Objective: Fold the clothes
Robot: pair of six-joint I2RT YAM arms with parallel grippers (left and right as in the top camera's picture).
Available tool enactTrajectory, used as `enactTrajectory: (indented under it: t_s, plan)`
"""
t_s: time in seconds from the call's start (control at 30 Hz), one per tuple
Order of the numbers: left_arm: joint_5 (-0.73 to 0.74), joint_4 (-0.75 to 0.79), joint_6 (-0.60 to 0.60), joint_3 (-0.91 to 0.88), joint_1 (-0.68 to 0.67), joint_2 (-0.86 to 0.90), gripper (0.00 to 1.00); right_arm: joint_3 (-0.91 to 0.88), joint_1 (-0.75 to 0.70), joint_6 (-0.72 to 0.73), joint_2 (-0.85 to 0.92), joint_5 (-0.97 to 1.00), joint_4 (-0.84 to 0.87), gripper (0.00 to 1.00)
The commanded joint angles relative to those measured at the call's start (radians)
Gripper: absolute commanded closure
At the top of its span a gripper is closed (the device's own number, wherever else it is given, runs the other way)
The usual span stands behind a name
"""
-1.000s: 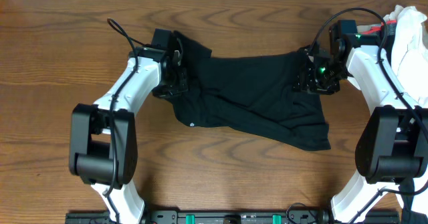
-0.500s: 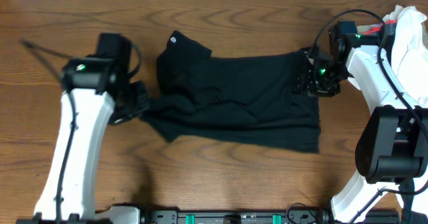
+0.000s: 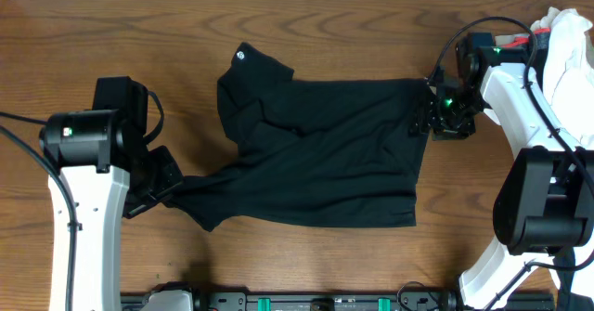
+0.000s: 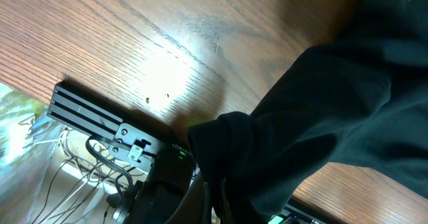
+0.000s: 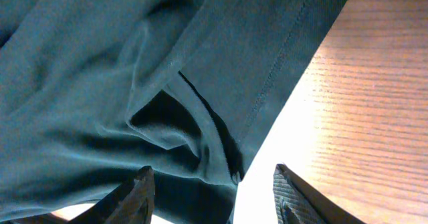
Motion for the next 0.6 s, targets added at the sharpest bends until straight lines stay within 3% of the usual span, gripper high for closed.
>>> enactTrajectory:
  t_s: [0.0, 0.3, 0.57]
  plan:
    - [-0.023, -0.078, 0.000, -0.005, 0.005, -0.027, 0.94, 0.002, 0.001, -0.015, 0.002, 0.008, -0.010, 0.44]
    - [-0.031, -0.074, 0.018, -0.005, 0.005, -0.053, 0.94, -0.031, 0.017, 0.026, 0.002, 0.009, -0.175, 0.47]
    - [-0.031, -0.071, 0.018, -0.005, 0.005, -0.053, 0.94, -0.224, 0.119, 0.075, -0.004, -0.021, -0.197, 0.49]
